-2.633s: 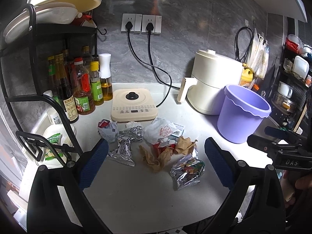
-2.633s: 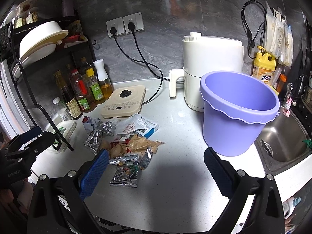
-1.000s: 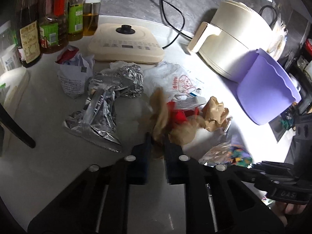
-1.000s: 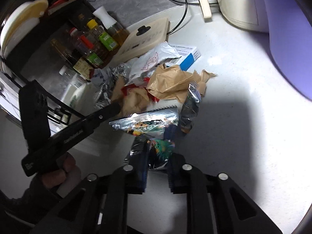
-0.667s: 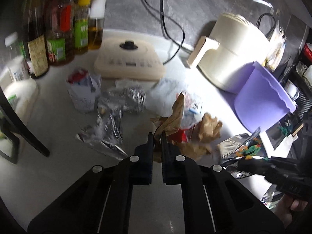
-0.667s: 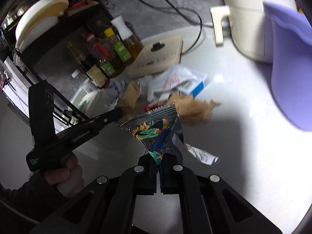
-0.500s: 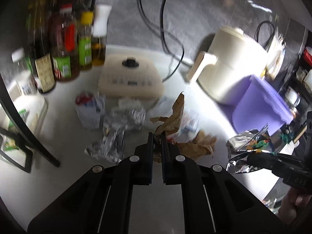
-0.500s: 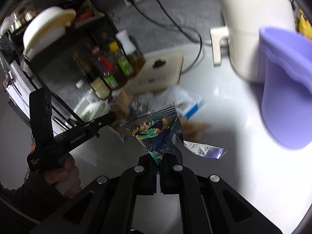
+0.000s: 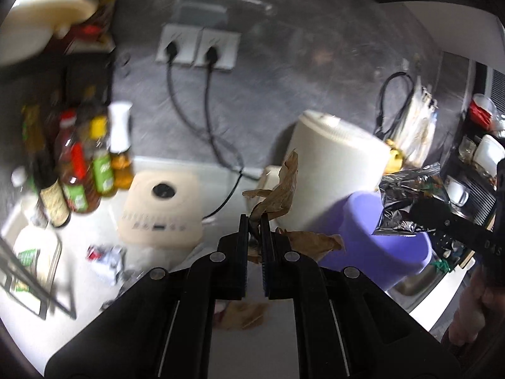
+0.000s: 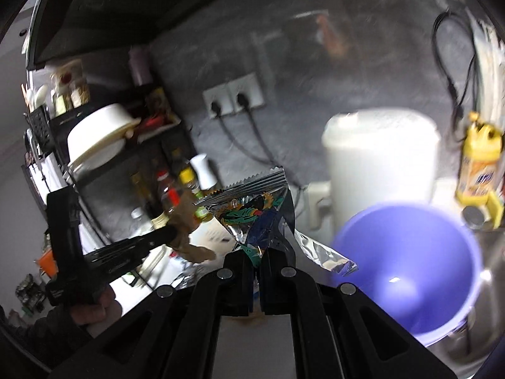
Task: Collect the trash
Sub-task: 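Carry both held items over the lavender bucket and open both tools to drop them, then move both tools back to the remaining trash on the counter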
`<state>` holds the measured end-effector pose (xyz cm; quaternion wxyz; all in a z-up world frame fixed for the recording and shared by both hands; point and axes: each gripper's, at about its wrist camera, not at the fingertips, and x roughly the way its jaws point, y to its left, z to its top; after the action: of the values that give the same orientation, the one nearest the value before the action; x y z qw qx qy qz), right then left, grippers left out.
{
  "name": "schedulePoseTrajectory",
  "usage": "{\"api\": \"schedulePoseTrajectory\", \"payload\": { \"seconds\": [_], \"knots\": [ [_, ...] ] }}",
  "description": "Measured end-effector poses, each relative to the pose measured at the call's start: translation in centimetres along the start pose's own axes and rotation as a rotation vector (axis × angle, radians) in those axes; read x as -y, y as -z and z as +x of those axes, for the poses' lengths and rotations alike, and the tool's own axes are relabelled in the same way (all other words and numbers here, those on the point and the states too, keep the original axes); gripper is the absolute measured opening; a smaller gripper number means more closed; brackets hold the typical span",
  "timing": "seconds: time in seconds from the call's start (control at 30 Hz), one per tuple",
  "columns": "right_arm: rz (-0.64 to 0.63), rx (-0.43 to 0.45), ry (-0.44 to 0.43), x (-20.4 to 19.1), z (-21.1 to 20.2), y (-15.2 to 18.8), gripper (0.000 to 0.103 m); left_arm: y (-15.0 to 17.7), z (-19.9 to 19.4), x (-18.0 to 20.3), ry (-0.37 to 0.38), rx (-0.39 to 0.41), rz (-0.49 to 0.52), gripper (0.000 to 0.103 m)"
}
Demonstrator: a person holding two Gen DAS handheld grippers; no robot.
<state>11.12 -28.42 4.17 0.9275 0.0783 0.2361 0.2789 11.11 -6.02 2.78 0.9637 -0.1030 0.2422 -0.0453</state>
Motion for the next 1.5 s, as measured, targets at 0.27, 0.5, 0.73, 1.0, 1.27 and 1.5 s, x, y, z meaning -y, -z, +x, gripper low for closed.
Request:
{"api": "schedulePoseTrajectory", "payload": {
  "seconds": [0.27, 0.5, 0.73, 1.0, 1.27, 1.5],
  "knots": [
    [0.002, 0.042, 0.056, 6.1, -2.6, -2.0, 0.004, -1.4, 1.4, 5.9, 0.021, 0.032, 0.014, 0.008],
    [-0.011, -0.014, 0.108, 11.0, -3.2, -1.1, 0.074, -1.7, 3.5, 10.3, 0.029, 0.031, 0.038, 0.008],
    [0.024, 0.009, 0.106, 14.7, -5.7, -0.2, 0.074, -1.7, 5.6, 14.1, 0.041, 0.015, 0.070, 0.008],
    [0.067, 0.042, 0.186, 18.4, -9.7, 0.9, 0.078, -1.3, 8.0, 18.8, 0.125, -0.037, 0.093, 0.017],
    [0.119, 0.050, 0.231, 19.2, -11.4, 2.4, 0.096, -0.4, 6.9, 19.3, 0.077, -0.024, 0.102, 0.097],
    [0.134, 0.035, 0.194, 17.2, -10.3, 3.2, 0.096, 0.2, 4.5, 15.7, 0.004, -0.040, 0.067, 0.097]
  ]
}}
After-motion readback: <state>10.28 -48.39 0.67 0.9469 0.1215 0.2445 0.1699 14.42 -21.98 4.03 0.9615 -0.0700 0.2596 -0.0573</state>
